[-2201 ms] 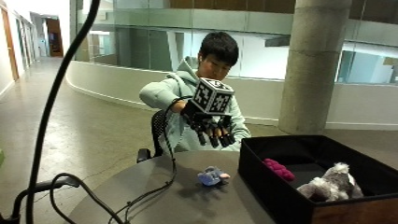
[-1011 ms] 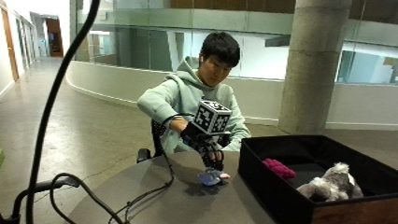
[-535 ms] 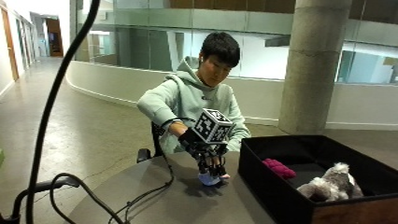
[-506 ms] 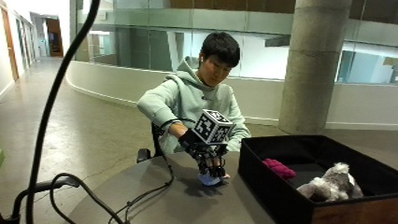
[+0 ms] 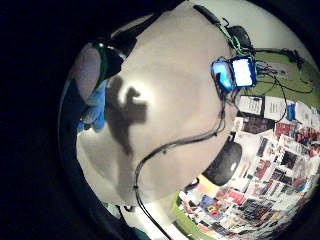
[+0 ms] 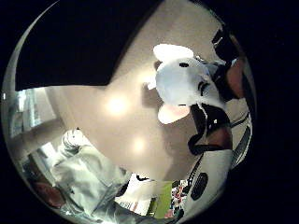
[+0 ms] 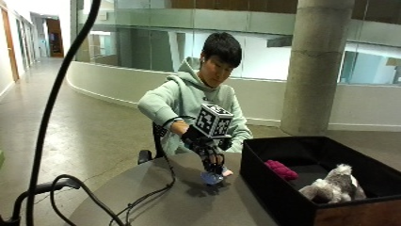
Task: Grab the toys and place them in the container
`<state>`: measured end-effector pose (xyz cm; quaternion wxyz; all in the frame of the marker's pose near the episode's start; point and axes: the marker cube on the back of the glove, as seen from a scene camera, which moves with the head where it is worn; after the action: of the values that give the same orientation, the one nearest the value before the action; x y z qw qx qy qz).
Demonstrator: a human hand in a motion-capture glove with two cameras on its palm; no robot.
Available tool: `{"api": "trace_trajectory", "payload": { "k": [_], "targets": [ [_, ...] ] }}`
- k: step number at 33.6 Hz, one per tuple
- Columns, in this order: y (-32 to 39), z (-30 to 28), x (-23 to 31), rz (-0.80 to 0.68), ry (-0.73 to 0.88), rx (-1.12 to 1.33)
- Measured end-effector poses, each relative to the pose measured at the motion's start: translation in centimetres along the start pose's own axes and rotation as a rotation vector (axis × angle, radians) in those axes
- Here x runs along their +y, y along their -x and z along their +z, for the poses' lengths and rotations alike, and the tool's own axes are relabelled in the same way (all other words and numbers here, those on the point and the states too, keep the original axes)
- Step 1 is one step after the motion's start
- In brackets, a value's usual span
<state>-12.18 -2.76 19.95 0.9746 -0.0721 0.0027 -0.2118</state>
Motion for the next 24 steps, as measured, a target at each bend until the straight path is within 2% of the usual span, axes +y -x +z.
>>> {"api": "trace_trajectory", "payload": {
  "k": [11, 24],
  "targets": [
    [-1.0, -1.3, 1.0, 0.009, -0.046, -0.029],
    [0.2, -0.6, 1.7, -0.019, 0.024, -0.071]
  ]
}}
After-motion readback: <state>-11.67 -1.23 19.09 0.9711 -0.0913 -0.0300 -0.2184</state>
